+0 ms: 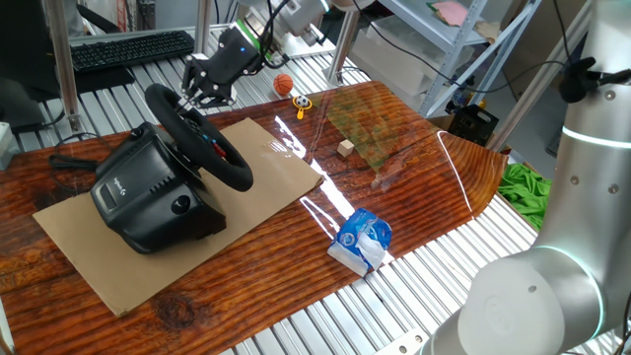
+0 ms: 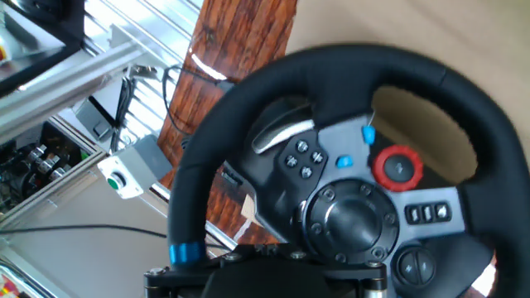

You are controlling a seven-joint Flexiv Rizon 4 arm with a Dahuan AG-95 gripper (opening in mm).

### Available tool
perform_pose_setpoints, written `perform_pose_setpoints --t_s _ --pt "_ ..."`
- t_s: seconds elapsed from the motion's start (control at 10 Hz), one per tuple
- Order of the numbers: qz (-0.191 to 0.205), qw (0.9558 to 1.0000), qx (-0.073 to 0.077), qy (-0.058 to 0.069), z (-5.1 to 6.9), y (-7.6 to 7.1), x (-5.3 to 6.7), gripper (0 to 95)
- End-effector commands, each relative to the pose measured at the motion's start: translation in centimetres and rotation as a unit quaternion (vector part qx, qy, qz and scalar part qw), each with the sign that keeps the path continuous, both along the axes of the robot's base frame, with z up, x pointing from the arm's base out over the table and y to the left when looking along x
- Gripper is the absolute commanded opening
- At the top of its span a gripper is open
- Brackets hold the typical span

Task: Rotate the steering wheel 90 degrees clockwise

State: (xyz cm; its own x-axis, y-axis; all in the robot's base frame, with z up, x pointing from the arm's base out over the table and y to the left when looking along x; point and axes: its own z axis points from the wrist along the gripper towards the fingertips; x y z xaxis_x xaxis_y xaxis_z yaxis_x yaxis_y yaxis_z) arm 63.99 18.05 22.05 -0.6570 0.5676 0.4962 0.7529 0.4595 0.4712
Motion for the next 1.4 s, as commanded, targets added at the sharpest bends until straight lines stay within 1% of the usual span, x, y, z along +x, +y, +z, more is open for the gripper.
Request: perform_pose_setpoints --t_s 0.1,0.2,0.3,0.4,0.5,0.6,0.9,1.0,1.1,1.2,1.4 --pt "0.015 0.9996 -0.024 0.002 0.4 0.6 -0.2 0.0" --pt "0.016 0.9995 -0.026 0.004 0.6 0.8 -0.4 0.0" --pt "0.03 0.999 -0.032 0.01 0.8 1.0 -0.5 0.0" --pt "0.035 0.9987 -0.035 0.014 0.9 1.1 -0.6 0.0" --pt "0.054 0.9976 -0.037 0.023 1.1 1.4 -0.8 0.0" --pt "0.071 0.9961 -0.044 0.027 1.3 1.6 -0.9 0.0" --pt "0.093 0.9934 -0.058 0.034 1.7 2.0 -1.2 0.0" --pt "0.098 0.9923 -0.067 0.035 1.8 2.1 -1.3 0.0" --pt "0.103 0.9912 -0.077 0.032 1.8 2.2 -1.3 0.0" --pt "0.111 0.9892 -0.09 0.032 1.9 2.3 -1.4 0.0" --pt "0.128 0.9854 -0.108 0.033 2.0 2.3 -1.5 0.0"
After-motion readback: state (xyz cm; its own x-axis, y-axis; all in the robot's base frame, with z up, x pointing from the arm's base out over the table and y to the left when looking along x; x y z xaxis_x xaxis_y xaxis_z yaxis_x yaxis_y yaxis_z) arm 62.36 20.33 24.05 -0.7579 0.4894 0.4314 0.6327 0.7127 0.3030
